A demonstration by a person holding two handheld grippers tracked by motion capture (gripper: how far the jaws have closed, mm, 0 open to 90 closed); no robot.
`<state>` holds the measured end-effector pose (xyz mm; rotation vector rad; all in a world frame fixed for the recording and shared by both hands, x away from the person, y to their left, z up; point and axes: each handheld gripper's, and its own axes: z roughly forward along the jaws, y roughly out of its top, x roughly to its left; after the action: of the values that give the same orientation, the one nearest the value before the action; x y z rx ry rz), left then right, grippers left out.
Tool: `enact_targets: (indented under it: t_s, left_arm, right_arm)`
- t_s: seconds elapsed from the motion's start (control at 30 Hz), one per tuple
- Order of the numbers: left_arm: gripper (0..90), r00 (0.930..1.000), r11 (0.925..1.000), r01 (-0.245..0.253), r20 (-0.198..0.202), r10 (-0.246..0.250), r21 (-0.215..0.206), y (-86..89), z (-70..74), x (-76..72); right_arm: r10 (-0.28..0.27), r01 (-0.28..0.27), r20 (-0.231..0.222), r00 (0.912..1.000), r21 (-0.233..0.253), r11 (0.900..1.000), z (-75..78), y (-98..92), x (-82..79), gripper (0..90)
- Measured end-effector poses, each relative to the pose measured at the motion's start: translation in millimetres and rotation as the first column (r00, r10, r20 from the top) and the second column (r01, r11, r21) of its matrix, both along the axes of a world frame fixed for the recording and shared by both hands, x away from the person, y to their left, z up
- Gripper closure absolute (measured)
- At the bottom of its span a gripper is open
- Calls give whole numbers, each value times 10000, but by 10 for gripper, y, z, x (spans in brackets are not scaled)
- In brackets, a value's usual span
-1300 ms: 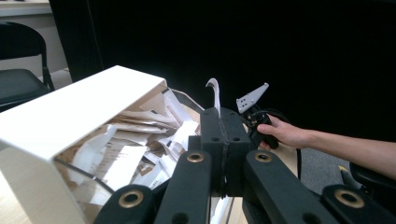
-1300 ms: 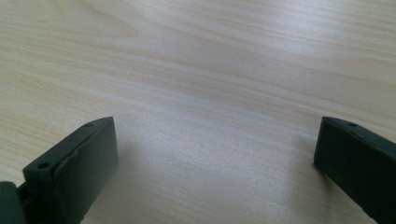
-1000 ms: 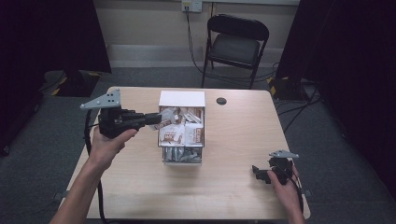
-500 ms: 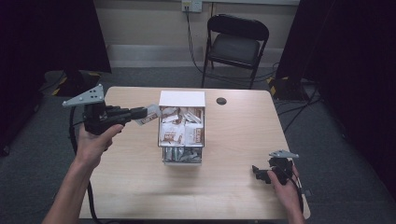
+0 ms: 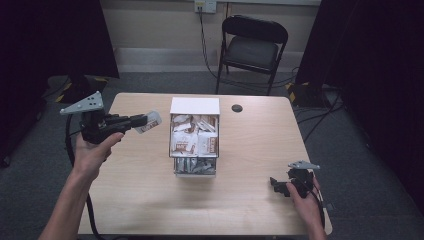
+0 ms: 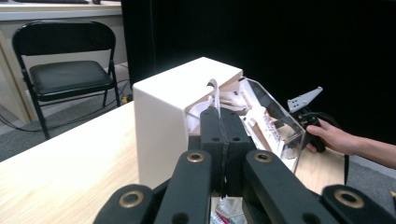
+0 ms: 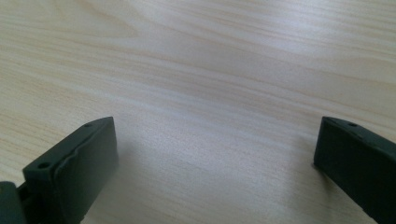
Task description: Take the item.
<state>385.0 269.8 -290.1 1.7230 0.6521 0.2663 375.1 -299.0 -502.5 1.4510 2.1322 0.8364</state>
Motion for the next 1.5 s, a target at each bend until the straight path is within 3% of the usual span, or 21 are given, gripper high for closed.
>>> enact_targets:
  t_s: [0.2,0.87,1.1,1.5]
  left_arm:
    - [900,9997,9996,-233,17,233,128,65,-64,13]
    - [900,9936,9973,-550,-957,595,484,130,-416,212]
    - [900,9936,9967,-568,-947,621,583,127,-517,250]
    - [900,9850,9925,-718,-1493,862,992,89,-733,341]
  right_arm:
    - [0,0,1,10000,1,10000,0,0,0,0]
    - [1,-1,1,10000,1,10000,0,0,0,0]
    - [5,-5,-1,10000,2,10000,0,0,0,0]
    - [4,-4,-1,10000,1,10000,0,0,0,0]
